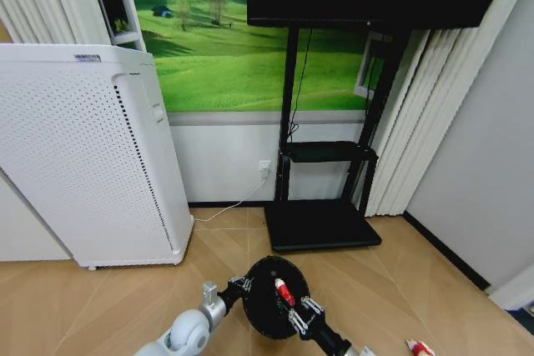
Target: Pick up the trash bin and place the garbage on the floor into it.
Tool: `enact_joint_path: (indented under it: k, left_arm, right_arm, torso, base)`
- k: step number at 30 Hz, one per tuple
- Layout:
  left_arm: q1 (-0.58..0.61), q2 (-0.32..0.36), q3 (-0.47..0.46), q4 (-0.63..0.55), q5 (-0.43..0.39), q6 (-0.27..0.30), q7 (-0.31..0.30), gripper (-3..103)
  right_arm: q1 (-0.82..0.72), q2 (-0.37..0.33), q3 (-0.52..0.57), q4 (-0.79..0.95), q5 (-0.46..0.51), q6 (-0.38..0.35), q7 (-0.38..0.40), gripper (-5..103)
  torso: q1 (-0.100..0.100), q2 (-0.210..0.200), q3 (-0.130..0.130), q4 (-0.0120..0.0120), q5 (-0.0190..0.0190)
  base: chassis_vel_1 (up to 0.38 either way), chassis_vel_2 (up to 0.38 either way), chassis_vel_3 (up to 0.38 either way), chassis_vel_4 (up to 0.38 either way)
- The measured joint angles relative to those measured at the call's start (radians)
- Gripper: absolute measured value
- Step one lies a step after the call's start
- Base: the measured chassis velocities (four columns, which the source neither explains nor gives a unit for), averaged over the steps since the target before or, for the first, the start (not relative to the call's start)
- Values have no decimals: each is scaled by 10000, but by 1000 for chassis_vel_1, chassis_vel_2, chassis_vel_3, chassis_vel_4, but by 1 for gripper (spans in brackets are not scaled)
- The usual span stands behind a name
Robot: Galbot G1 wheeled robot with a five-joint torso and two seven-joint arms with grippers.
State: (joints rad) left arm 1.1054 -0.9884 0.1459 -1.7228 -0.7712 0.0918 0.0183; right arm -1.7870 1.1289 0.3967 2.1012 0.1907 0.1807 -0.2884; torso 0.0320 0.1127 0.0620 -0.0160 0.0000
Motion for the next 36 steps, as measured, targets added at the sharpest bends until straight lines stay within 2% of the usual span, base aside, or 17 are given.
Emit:
enact_joint_path:
  k: [2,3,4,6,7,9,10,13,14,15,16,17,19,20,23,36]
  left_arm:
    - [16,-20,-4,0,1,0,-9,3]
    - [41,-52,-35,-8,-3,3,-35,3]
    - [41,-52,-35,-8,-3,3,-35,3]
    - [114,-111,-205,-99,-99,20,-190,3]
    - [114,-111,-205,-99,-99,20,-190,3]
    - [219,-182,-486,-223,-406,270,-708,3]
    - [219,-182,-486,-223,-406,270,-708,3]
    - [400,-271,-992,-325,-1049,492,-1507,3]
    - [400,-271,-992,-325,-1049,492,-1507,3]
    - [459,-342,-1268,-399,-1429,564,-1950,3]
    - [471,-389,-1419,-439,-1692,579,-2226,3]
    - [471,-389,-1419,-439,-1692,579,-2226,3]
    - [485,-578,-1919,-513,-2452,647,-3006,3]
    - [485,-578,-1919,-513,-2452,647,-3006,3]
    - [493,-766,-2447,-603,-3174,653,-3601,3]
    - [1028,-951,-2944,-905,-3237,602,-3851,3]
  right_arm:
    - [1,12,-1,-8,-6,21,30,47]
    - [-1,28,1,-14,-16,48,93,58]
    - [-1,28,1,-14,-16,48,93,58]
    - [5,68,29,-33,-16,192,319,69]
    - [5,68,29,-33,-16,192,319,69]
    - [58,304,129,-44,-56,448,912,80]
    - [58,304,129,-44,-56,448,912,80]
    - [-87,601,449,63,48,562,1965,95]
    - [-87,601,449,63,48,562,1965,95]
    - [-197,668,596,111,63,575,2279,99]
    - [-300,729,711,156,59,577,2441,100]
    - [-300,729,711,156,59,577,2441,100]
    - [-490,902,854,249,37,578,2689,100]
    - [-490,902,854,249,37,578,2689,100]
    - [-571,1053,860,279,-62,573,2818,100]
    - [-579,931,848,379,-75,517,2896,100]
  torso:
    - [0,0,0,0,0]
    - [0,0,0,0,0]
    - [0,0,0,0,0]
    - [0,0,0,0,0]
    - [0,0,0,0,0]
    - [0,-1,0,-1,0]
    - [0,-1,0,-1,0]
    - [0,0,0,1,-2]
    - [0,0,0,1,-2]
    - [0,0,0,1,0]
    - [0,-1,0,1,-1]
    - [0,-1,0,1,-1]
    - [0,-1,1,-1,-1]
    - [0,-1,1,-1,-1]
    - [0,0,0,-1,-1]
    - [1,-1,0,0,0]
  base:
    - [0,0,0,0]
    - [0,0,0,0]
    - [0,0,0,0]
    - [0,0,0,0]
    - [0,0,0,0]
    - [0,0,0,0]
    - [0,0,0,0]
    - [0,0,0,0]
    - [0,0,0,0]
    - [0,0,0,0]
    - [0,0,0,0]
    - [0,0,0,0]
    - [0,0,0,0]
    - [0,0,0,0]
    - [0,0,0,0]
    - [-124,-108,115,113]
